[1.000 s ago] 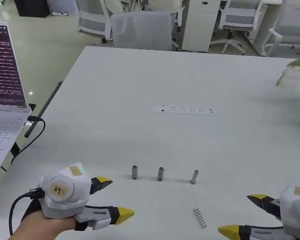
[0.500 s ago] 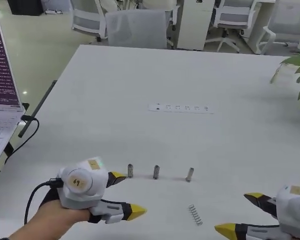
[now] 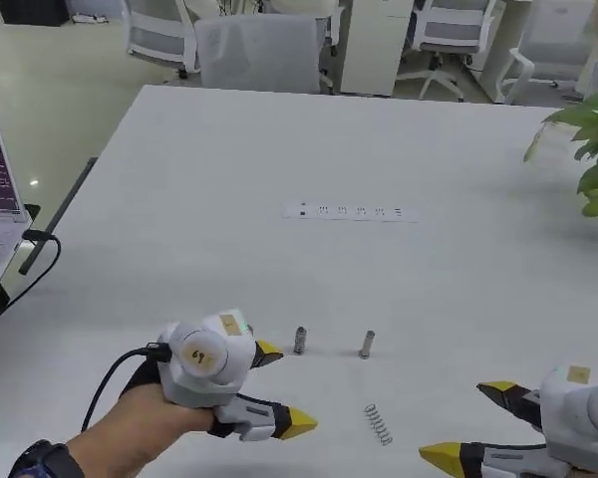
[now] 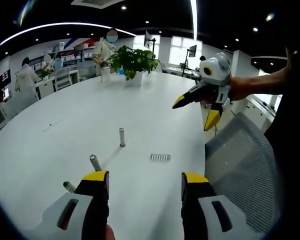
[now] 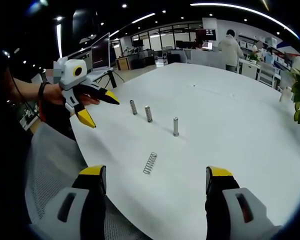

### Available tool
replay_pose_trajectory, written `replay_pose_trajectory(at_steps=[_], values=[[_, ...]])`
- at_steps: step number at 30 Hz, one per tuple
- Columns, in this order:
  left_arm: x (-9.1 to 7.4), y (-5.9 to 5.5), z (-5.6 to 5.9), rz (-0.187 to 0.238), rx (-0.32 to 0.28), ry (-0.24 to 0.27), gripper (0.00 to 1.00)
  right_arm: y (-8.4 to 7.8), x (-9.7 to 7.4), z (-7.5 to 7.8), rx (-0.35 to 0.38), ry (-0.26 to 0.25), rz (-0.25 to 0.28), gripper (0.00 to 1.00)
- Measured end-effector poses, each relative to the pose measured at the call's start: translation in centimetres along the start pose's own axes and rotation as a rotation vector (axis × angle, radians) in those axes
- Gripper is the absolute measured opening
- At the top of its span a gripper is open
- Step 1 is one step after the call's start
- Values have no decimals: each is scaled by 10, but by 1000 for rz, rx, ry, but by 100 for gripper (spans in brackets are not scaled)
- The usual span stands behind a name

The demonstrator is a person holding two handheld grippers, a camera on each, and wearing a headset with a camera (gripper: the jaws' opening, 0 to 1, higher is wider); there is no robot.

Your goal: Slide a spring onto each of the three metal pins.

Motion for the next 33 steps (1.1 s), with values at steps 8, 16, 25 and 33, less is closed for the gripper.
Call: replay_pose_trajectory(at_steps=[8,16,25,33], values=[[18,10,5,-6,53,-42,53,-1,0,1,6,3,1,80],[35,15,13,-20,114,-93,51,-3,-2,0,15,2,7,80],[50,23,20,-26,187,-141,49,-3,-6,0,20,-7,13,79],[69,28,30,-35,267,-186,45,-3,-6,0,23,-5,16,78]])
Point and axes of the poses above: the centre of the closed fingertips' face, and the gripper's own axes: x roughly forward along the fingers, z roughly to its right, y roughly out of its top, the point moved 10 cm from there along -x, roughly backward along the fingers, and after that the axes turned 15 degrees about y, right-handed, at the moved point
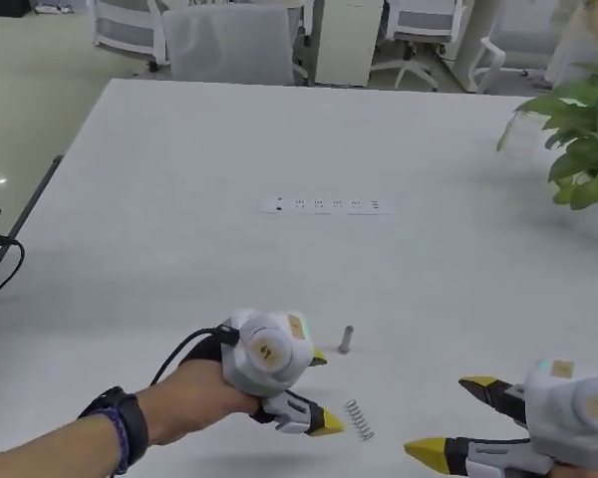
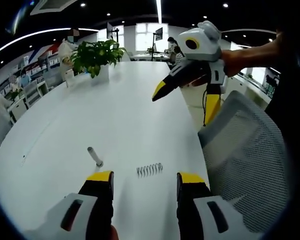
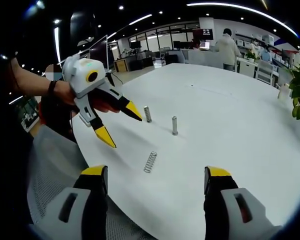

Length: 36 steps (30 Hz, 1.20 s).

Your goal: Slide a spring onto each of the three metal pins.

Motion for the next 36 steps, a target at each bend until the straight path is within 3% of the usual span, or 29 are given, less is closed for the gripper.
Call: replay_pose_trajectory(at_steps=[5,11,18,36], values=[[12,3,5,-13,64,-31,42,-1,-1,0,2,0,-1,77],[28,5,10,-30,94,-54,39,-2,-1,0,6,0,-4,77],[47,0,20,-65,153,-91,36,-6,-1,-1,14,8,-15,76],[75,-9,25,-122,137,-134,30,-9,-4,0,24,12,-4,77]])
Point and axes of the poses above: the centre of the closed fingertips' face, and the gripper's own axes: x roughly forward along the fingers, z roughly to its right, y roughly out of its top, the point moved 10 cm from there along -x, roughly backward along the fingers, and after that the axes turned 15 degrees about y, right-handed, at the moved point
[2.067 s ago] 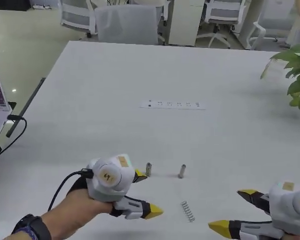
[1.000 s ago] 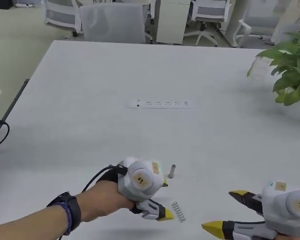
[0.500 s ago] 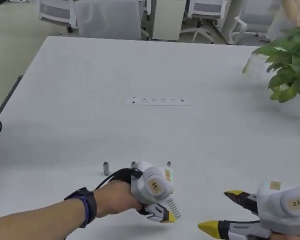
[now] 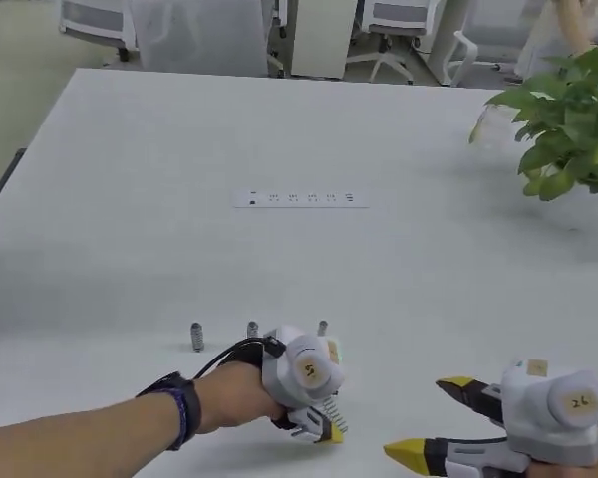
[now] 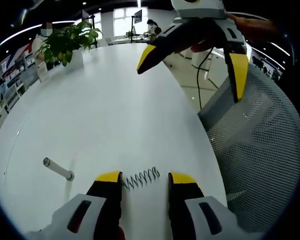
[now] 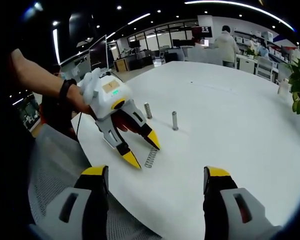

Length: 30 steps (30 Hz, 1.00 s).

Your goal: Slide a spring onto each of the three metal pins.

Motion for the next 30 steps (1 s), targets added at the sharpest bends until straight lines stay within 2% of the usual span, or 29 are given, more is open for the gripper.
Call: replay_pose_trajectory(at_steps=[4,9,22,25,30], values=[[2,-3,1,-9,-16,-10,30,1,1,0,-4,2,-3,77],[1,-10,4,-38,32,-10,27,2,1,0,-4,-1,1,76],[-13,-26,-4,-51,-18,34,13,0,0,-2,-1,-6,-2,75],[-16,-29,-5,-61,-26,38,12,0,2,-2,-2,-3,-3,75],[-18,-31,-3,-64,-5,35,9,3,3,-1,-7,-1,0,75]])
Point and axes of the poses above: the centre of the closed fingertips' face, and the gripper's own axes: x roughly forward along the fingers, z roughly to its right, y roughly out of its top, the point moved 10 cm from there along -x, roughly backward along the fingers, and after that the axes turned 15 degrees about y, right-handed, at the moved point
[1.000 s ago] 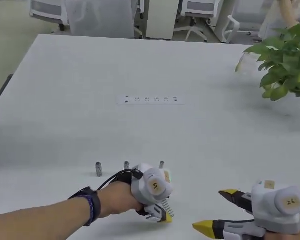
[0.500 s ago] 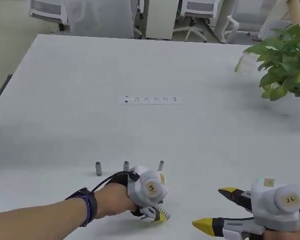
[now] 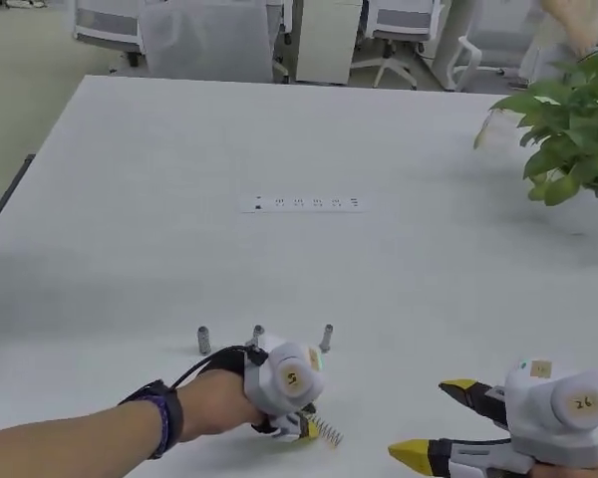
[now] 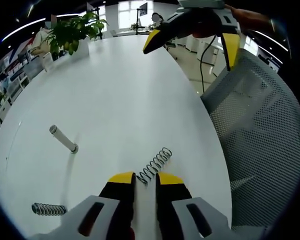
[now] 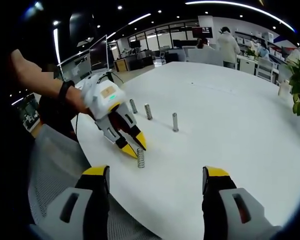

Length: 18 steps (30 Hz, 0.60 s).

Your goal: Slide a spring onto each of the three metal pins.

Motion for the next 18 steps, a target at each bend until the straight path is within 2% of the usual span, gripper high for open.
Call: replay_pose_trajectory(at_steps=[12,18], values=[[-9,-6,11,-3,44,-14,6,3,3,-1,-10,11,-9,75],[-15,-12,14,-13,30,-22,4,4,6,-1,-13,19,-11,74]])
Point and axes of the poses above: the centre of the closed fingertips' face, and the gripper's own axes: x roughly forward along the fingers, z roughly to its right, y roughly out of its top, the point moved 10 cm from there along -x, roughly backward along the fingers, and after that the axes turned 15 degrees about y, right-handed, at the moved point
